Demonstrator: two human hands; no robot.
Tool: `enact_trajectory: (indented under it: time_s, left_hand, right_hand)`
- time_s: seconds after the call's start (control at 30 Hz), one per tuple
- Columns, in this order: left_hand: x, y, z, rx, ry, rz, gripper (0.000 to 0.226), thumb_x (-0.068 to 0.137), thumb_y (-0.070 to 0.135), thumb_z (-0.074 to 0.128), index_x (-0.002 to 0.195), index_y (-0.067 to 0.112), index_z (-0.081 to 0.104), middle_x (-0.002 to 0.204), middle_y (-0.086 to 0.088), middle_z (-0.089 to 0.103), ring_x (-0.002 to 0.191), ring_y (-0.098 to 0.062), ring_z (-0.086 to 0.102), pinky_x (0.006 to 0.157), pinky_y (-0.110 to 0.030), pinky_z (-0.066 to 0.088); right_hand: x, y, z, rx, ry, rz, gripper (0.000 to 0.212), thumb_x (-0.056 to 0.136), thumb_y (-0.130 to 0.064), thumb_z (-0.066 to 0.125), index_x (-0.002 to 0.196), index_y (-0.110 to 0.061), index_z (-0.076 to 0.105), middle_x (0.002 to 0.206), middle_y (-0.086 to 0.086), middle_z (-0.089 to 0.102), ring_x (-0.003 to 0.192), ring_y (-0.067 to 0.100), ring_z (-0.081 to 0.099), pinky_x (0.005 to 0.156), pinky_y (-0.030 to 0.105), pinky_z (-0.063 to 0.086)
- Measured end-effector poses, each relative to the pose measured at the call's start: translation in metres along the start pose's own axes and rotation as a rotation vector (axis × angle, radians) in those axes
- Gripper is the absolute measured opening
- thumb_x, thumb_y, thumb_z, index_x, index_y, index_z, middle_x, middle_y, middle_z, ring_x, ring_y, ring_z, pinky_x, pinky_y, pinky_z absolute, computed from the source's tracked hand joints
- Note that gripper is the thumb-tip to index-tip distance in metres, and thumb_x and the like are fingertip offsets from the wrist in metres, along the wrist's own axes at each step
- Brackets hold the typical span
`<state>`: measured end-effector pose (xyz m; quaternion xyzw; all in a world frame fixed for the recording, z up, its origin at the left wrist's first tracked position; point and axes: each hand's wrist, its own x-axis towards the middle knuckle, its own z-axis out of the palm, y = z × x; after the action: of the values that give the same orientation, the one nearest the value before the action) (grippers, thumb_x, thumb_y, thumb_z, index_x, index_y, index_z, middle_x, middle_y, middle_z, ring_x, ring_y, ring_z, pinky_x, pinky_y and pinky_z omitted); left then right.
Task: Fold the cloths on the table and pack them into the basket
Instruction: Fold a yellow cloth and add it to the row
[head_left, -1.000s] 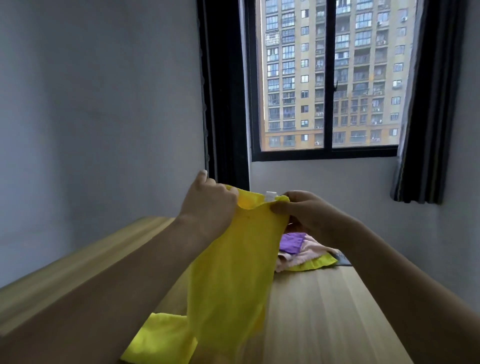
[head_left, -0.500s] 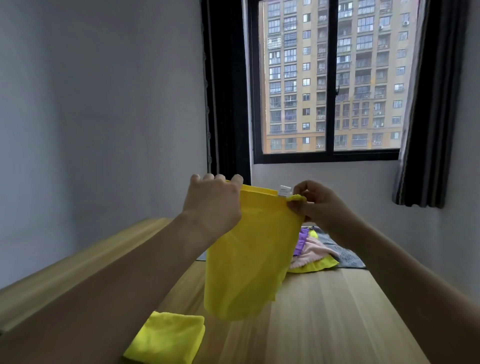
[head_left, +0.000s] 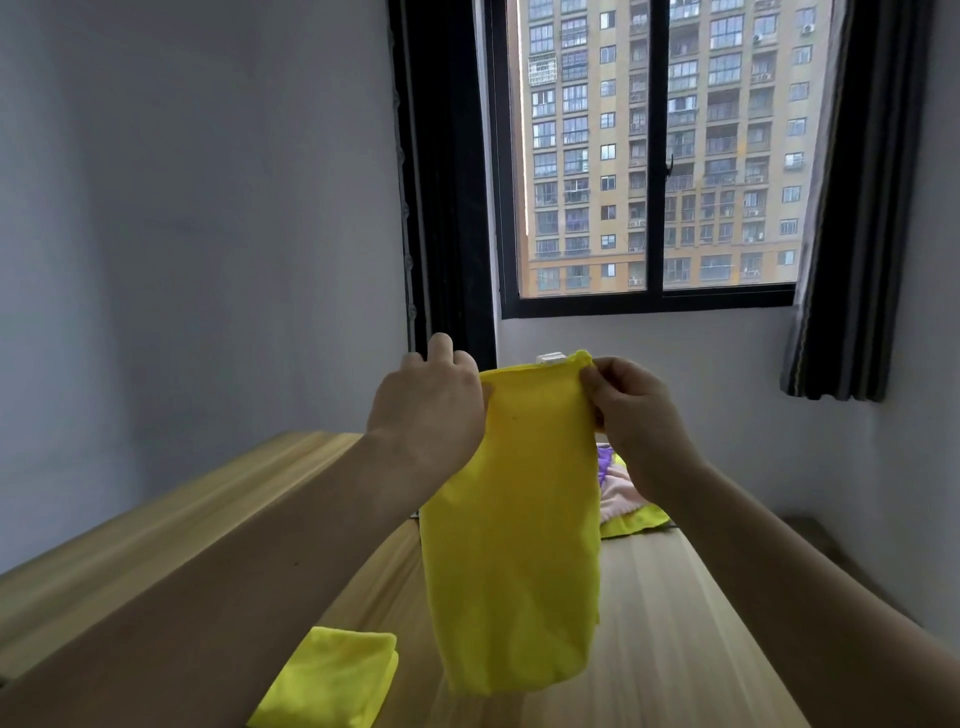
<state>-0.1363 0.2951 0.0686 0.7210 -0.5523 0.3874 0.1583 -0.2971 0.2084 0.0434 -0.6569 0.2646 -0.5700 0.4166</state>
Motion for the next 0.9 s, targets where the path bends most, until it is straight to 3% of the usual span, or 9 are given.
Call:
enact_trajectory:
  time_s: [0.1,0.17,0.3,0.4,0.53,0.67,0.8,0.9]
  left_hand:
    - [-0.001,0.001,0.001,-0.006,0.009,0.093,0.034,0.103,0.04,0.032,0.113,0.014,0.051,0.115,-0.002,0.048,0.098,-0.018,0.048,0.067,-0.029,0.038]
    - [-0.001,0.0,0.002,-0.029,0.01,0.116,0.039,0.103,0.045,0.029,0.115,0.016,0.051,0.112,0.0,0.051,0.1,-0.017,0.049,0.07,-0.029,0.041]
    - [0.0,-0.001,0.008,-0.08,-0.037,0.087,0.039,0.102,0.047,0.029,0.113,0.017,0.051,0.096,0.003,0.053,0.083,-0.013,0.048,0.07,-0.028,0.043]
    - [0.002,0.0,0.015,-0.122,-0.083,0.058,0.038,0.102,0.047,0.03,0.11,0.016,0.051,0.092,0.002,0.056,0.079,-0.015,0.049,0.069,-0.03,0.043]
    - [0.006,0.001,0.022,-0.162,-0.124,0.038,0.035,0.102,0.047,0.03,0.091,0.018,0.047,0.074,0.003,0.048,0.076,-0.017,0.047,0.069,-0.032,0.039]
    - [0.009,-0.003,0.026,-0.183,-0.066,0.045,0.037,0.1,0.049,0.034,0.081,0.019,0.045,0.065,0.008,0.034,0.081,-0.018,0.042,0.074,-0.033,0.035]
    - [0.012,-0.005,0.032,-0.413,-0.085,0.0,0.039,0.098,0.047,0.044,0.083,0.014,0.057,0.068,0.001,0.054,0.068,-0.017,0.056,0.063,-0.031,0.047]
    - [0.014,-0.007,0.034,-0.484,-0.11,-0.027,0.043,0.096,0.052,0.046,0.087,0.014,0.064,0.075,-0.003,0.063,0.068,-0.015,0.06,0.067,-0.034,0.055]
  right_hand:
    - [0.002,0.006,-0.003,-0.075,-0.008,-0.039,0.019,0.101,-0.013,0.041,0.108,-0.023,0.055,0.089,0.005,0.061,0.078,0.018,0.056,0.067,0.03,0.051]
    - [0.003,0.008,-0.005,-0.124,-0.044,-0.077,0.025,0.1,-0.008,0.038,0.111,-0.025,0.053,0.084,0.008,0.058,0.071,0.018,0.052,0.062,0.029,0.048]
    - [0.005,0.008,-0.005,-0.23,0.011,-0.127,0.018,0.094,-0.006,0.045,0.1,-0.013,0.061,0.088,0.006,0.062,0.079,0.02,0.056,0.069,0.032,0.049]
    - [0.003,0.009,-0.004,-0.213,0.004,-0.131,0.011,0.091,-0.009,0.054,0.094,-0.016,0.063,0.086,0.006,0.066,0.081,0.023,0.062,0.073,0.034,0.055]
    - [0.001,0.011,-0.005,-0.202,-0.04,-0.105,0.023,0.086,0.0,0.055,0.079,-0.021,0.06,0.076,0.009,0.063,0.068,0.02,0.055,0.064,0.034,0.05]
    - [0.001,0.01,-0.006,-0.262,-0.041,-0.048,0.021,0.085,0.0,0.055,0.072,-0.014,0.064,0.076,0.012,0.062,0.073,0.021,0.055,0.071,0.038,0.053]
    - [0.002,0.012,-0.007,-0.266,-0.075,0.031,0.02,0.088,-0.004,0.058,0.071,-0.014,0.064,0.08,0.015,0.065,0.074,0.023,0.059,0.077,0.041,0.056]
    - [0.002,0.016,-0.006,-0.325,-0.133,0.032,0.003,0.086,-0.01,0.065,0.083,-0.009,0.066,0.086,0.012,0.066,0.078,0.022,0.061,0.079,0.038,0.055]
